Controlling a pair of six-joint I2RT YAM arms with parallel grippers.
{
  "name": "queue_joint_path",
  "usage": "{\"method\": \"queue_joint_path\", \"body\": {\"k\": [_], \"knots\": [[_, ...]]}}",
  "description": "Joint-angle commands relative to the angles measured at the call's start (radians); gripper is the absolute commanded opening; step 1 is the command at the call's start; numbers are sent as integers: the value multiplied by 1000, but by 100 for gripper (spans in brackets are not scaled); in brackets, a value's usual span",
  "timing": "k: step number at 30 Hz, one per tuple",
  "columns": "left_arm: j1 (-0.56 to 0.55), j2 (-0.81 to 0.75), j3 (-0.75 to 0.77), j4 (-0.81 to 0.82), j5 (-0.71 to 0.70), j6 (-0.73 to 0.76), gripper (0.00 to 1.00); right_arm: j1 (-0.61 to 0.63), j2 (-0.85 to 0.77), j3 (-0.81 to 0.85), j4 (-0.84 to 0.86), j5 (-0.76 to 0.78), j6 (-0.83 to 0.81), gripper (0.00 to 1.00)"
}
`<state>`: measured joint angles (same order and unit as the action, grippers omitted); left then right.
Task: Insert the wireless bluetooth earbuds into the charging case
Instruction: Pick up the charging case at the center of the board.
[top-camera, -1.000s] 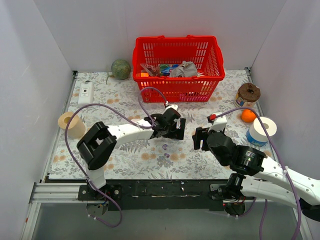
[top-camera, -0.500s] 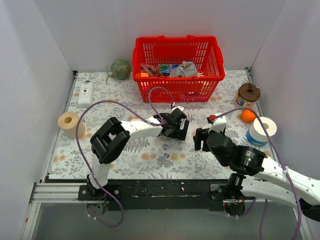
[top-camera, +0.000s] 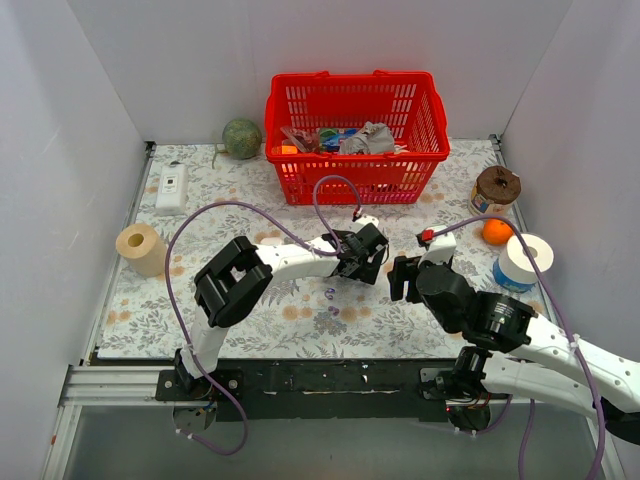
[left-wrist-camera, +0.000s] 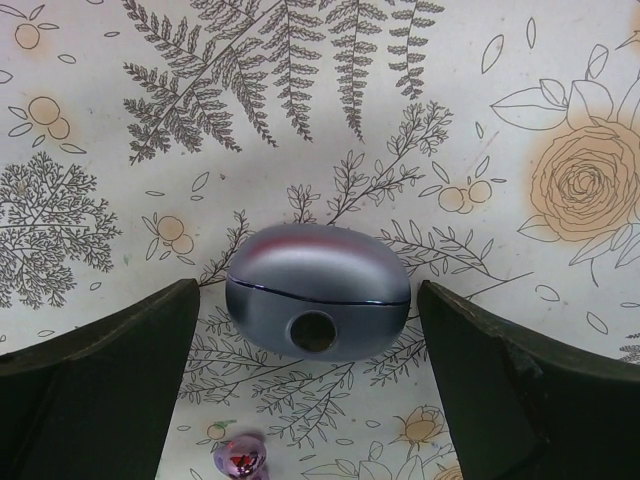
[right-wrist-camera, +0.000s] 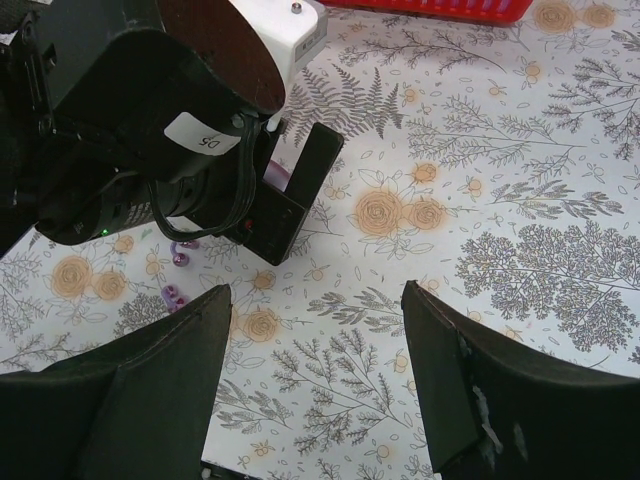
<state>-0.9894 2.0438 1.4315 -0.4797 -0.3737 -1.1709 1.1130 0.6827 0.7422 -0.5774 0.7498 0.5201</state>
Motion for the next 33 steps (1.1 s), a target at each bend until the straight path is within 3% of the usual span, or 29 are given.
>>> {"method": "queue_joint_path", "body": {"k": [1, 23, 26, 30, 33], "knots": [[-3, 15, 14, -50, -57, 24, 90, -2, -22, 8, 22, 25, 1, 76], [-3, 15, -25, -10, 9, 50, 66, -2, -15, 3, 27, 14, 4, 76], [-3, 10, -34, -4, 16, 51, 57, -2, -15, 3, 27, 13, 8, 76], [-3, 1, -48, 1, 16, 48, 38, -2, -17, -1, 25, 11, 12, 76], [-3, -37, -80, 30, 13, 37, 18, -2, -17, 0, 24, 2, 18, 76]]}}
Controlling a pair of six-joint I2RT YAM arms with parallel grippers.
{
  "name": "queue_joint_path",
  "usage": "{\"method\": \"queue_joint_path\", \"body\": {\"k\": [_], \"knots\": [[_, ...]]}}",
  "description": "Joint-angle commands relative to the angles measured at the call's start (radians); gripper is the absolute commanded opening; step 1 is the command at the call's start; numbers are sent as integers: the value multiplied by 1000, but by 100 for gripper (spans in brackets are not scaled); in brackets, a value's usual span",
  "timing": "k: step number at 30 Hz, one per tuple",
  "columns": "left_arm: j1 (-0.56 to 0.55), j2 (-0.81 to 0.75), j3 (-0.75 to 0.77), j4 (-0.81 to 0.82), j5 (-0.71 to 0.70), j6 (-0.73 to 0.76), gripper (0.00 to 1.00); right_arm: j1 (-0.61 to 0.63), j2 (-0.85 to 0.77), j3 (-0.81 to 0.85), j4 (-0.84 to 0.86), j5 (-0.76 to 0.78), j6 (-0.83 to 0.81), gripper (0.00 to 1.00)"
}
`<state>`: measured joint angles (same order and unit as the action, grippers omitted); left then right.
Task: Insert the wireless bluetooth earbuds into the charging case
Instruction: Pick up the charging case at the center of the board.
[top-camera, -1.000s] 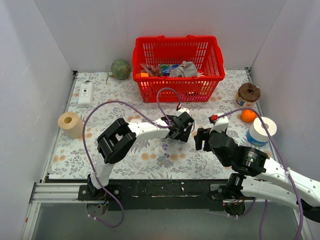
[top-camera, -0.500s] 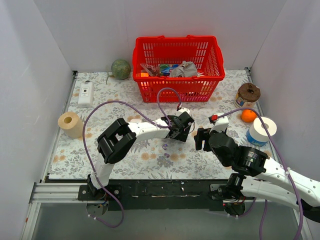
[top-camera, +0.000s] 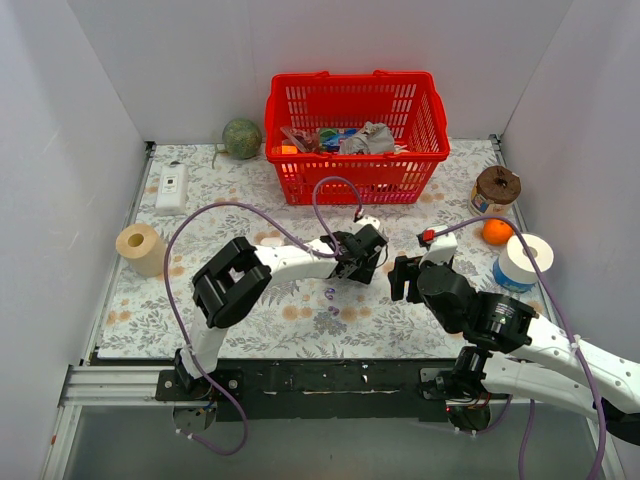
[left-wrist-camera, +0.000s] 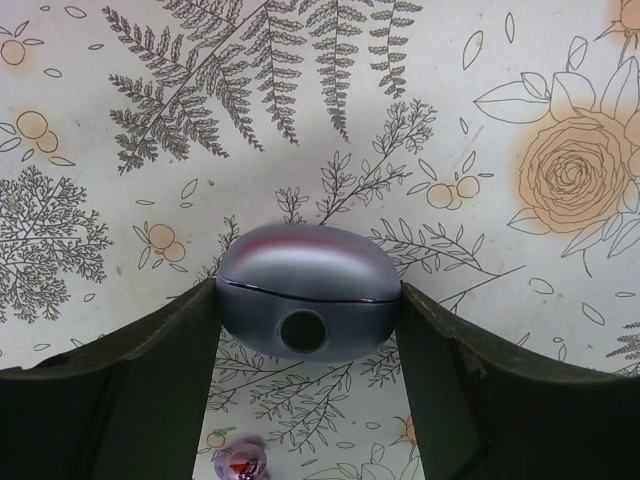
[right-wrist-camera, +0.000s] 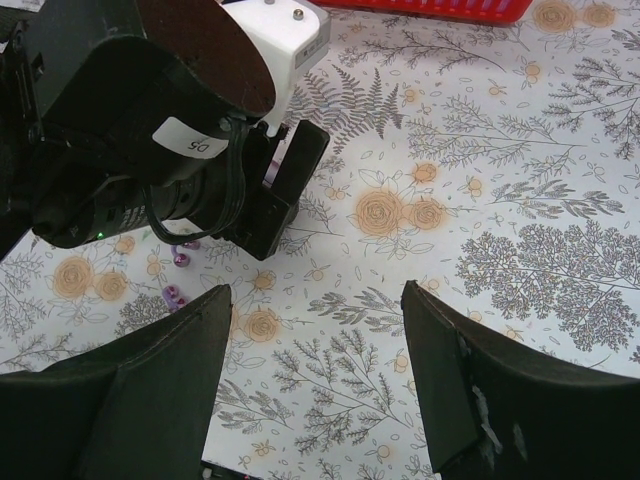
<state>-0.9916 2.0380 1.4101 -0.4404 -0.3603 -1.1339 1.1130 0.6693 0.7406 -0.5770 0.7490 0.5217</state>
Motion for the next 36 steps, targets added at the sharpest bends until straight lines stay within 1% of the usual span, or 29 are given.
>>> {"method": "queue_joint_path", "body": {"k": [1, 2, 3, 6, 7, 9, 10, 11, 12, 13, 14, 15, 16, 17, 18, 19, 20, 22, 23, 24, 25, 28, 29, 30, 32, 36], "knots": [[-1, -48, -69, 3, -2, -3, 13, -2, -2, 5, 25, 3, 20, 76], [-1, -68, -97, 31, -3, -4, 3, -2, 0, 9, 23, 1, 18, 76], [-1, -123, -109, 45, -12, -6, 0, -1, 3, 17, 20, 3, 20, 76], [-1, -229, -178, 118, -17, 20, 0, -2, 33, 101, -12, 9, 14, 76], [-1, -308, -201, 140, -9, 28, 0, -2, 45, 129, -23, 9, 8, 76], [-1, -390, -270, 196, -5, 55, 0, -4, 96, 221, -41, 3, -8, 76], [-1, -492, -298, 218, -2, 65, 0, -2, 114, 247, -44, -14, -17, 76], [-1, -545, -330, 268, 17, 75, 0, -4, 153, 302, -46, -28, -35, 76], [-1, -609, -415, 304, 36, 106, 0, -4, 171, 322, -44, -43, -46, 76], [-1, -666, -459, 339, 46, 117, 0, -5, 185, 342, -29, -80, -63, 76], [-2, -785, -509, 403, 70, 124, 0, -4, 211, 355, -17, -100, -90, 75], [-2, -842, -599, 434, 86, 146, 0, -5, 223, 376, -5, -121, -109, 75], [-2, -893, -656, 480, 105, 167, 0, -5, 233, 382, 29, -164, -123, 75], [-5, -1012, -712, 567, 150, 189, 0, -5, 249, 384, 45, -186, -149, 75], [-7, -1065, -767, 616, 177, 216, 0, -8, 257, 393, 60, -210, -160, 75], [-12, -1128, -887, 711, 199, 267, 0, -7, 274, 401, 86, -271, -172, 75], [-12, -1239, -942, 756, 255, 295, 0, -7, 286, 411, 89, -299, -183, 75], [-15, -1346, -1072, 836, 274, 363, 0, -7, 312, 462, 82, -390, -204, 75], [-16, -1386, -1103, 845, 280, 390, 0, -7, 341, 477, 69, -422, -209, 76], [-15, -1464, -1123, 844, 311, 414, 0, -7, 355, 489, 66, -456, -218, 77], [-16, -1492, -1154, 838, 323, 462, 0, -5, 366, 517, 65, -515, -218, 77], [-16, -1575, -1168, 809, 331, 502, 0, -7, 417, 554, 68, -609, -218, 79], [-16, -1584, -1168, 802, 325, 526, 0, -5, 427, 565, 68, -625, -218, 84], [-16, -1585, -1166, 796, 319, 534, 0, -5, 440, 575, 60, -638, -218, 85], [-16, -1587, -1162, 789, 316, 556, 0, -4, 487, 609, 42, -665, -218, 87], [-16, -1567, -1148, 790, 305, 598, 0, 8, 552, 634, 8, -662, -210, 88]]}}
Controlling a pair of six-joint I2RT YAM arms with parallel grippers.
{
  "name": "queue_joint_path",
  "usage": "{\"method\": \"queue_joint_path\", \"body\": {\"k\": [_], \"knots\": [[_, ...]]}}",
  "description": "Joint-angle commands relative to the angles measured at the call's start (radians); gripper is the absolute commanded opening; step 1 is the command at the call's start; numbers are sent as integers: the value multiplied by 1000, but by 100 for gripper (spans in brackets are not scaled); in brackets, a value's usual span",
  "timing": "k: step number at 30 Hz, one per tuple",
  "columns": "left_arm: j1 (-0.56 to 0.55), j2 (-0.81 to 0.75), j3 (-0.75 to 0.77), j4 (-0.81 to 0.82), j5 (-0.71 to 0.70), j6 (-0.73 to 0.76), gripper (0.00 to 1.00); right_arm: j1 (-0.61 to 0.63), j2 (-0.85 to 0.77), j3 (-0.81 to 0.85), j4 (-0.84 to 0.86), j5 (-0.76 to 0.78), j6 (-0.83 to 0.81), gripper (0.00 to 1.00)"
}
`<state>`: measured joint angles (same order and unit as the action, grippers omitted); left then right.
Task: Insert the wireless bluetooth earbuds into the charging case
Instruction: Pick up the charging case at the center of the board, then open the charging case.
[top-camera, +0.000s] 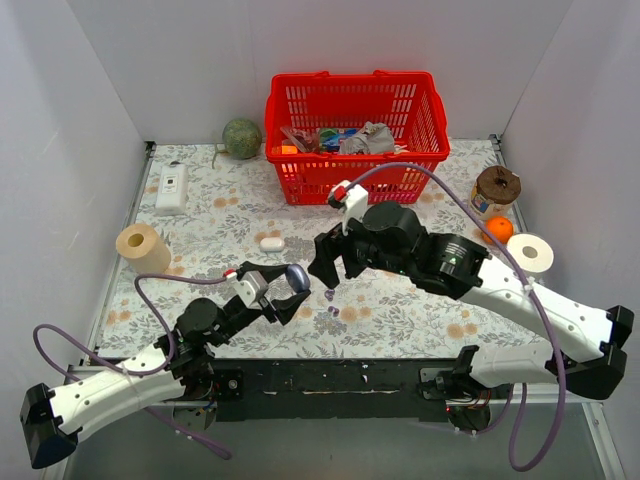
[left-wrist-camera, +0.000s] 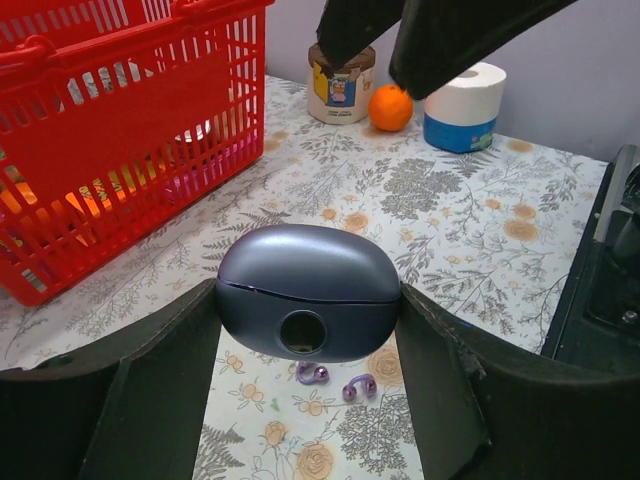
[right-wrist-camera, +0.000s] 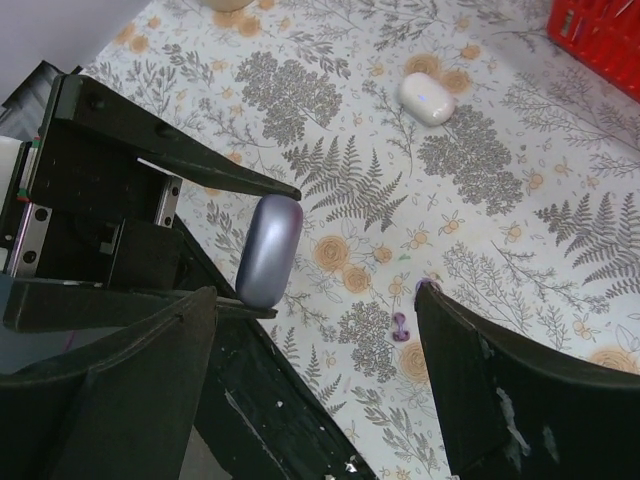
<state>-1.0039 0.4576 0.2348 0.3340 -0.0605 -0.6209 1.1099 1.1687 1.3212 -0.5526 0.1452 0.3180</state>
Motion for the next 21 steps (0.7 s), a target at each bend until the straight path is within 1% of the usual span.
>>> {"method": "queue_joint_path", "body": {"k": [1, 5, 12, 21], "knots": [[-4, 18, 29, 19, 5, 90, 0, 14, 58, 53, -6, -59, -4, 88], [-4, 24, 29, 23, 4, 104, 0, 18, 75, 42, 37, -76, 15, 88], [-4, 13, 18, 31, 1, 99, 0, 21, 140, 53, 31, -81, 20, 88], [-4, 9, 21, 30, 7, 96, 0, 19, 186, 56, 17, -39, 32, 88]]}}
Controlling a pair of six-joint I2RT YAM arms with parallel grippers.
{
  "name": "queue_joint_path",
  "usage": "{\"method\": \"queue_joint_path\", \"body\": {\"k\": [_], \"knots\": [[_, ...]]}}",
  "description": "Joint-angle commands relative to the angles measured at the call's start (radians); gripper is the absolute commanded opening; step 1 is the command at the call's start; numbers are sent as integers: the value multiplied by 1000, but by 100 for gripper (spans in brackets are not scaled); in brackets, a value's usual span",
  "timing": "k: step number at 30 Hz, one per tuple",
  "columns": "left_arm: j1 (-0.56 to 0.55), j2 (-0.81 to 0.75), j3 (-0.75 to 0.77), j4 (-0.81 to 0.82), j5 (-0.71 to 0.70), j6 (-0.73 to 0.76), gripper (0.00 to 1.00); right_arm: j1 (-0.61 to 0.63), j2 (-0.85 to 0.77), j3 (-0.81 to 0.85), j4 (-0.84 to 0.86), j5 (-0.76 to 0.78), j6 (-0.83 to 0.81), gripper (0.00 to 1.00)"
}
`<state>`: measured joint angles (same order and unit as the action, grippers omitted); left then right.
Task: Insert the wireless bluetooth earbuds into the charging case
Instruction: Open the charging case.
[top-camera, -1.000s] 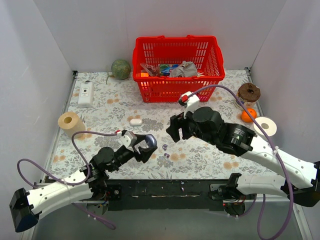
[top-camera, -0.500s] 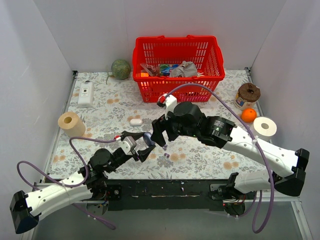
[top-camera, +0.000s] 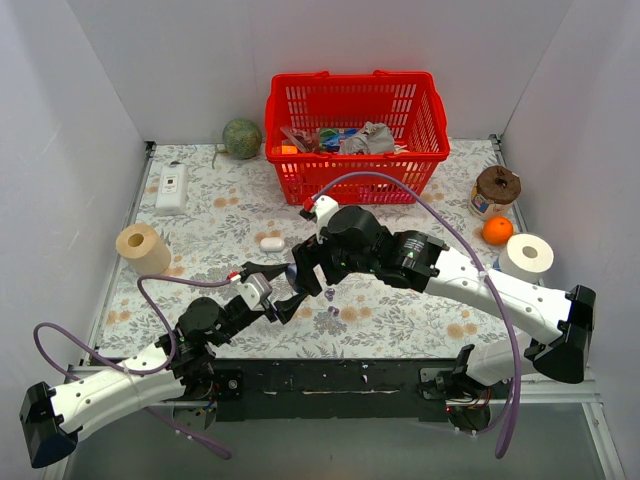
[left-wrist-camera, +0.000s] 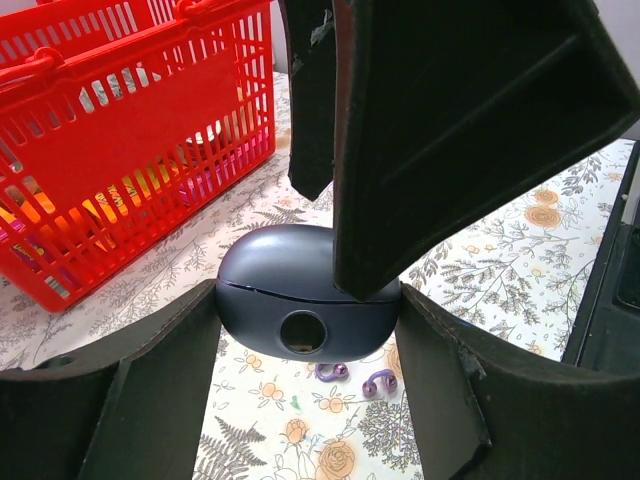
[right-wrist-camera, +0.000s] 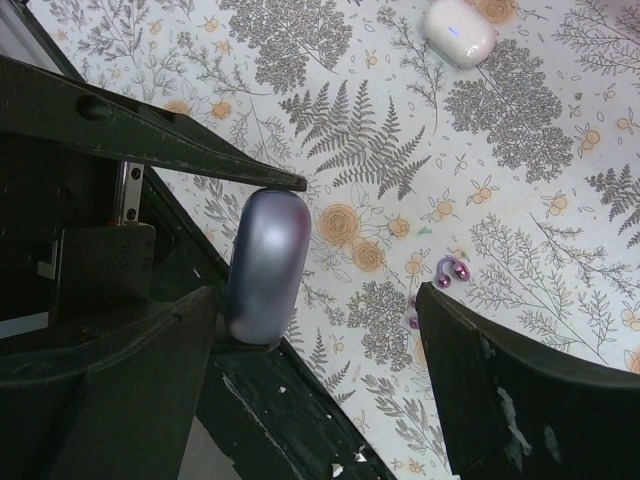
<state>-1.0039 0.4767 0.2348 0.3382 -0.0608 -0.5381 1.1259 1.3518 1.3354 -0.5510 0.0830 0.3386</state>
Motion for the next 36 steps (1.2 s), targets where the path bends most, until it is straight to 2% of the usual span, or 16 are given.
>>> {"method": "queue_joint_path", "body": {"k": [1, 28, 32, 36], "knots": [[-4, -9, 21, 25, 7, 13, 0, 5, 3, 42, 13, 35, 13, 88], [-4, -3, 34, 33, -7, 9, 0, -75, -101, -42, -27, 130, 43, 87], [-4, 10, 43, 33, -10, 12, 0, -75, -158, -82, 104, 23, 17, 88], [-4, 23, 41, 41, -5, 12, 0, -43, -140, -59, 119, -22, -3, 91]]}}
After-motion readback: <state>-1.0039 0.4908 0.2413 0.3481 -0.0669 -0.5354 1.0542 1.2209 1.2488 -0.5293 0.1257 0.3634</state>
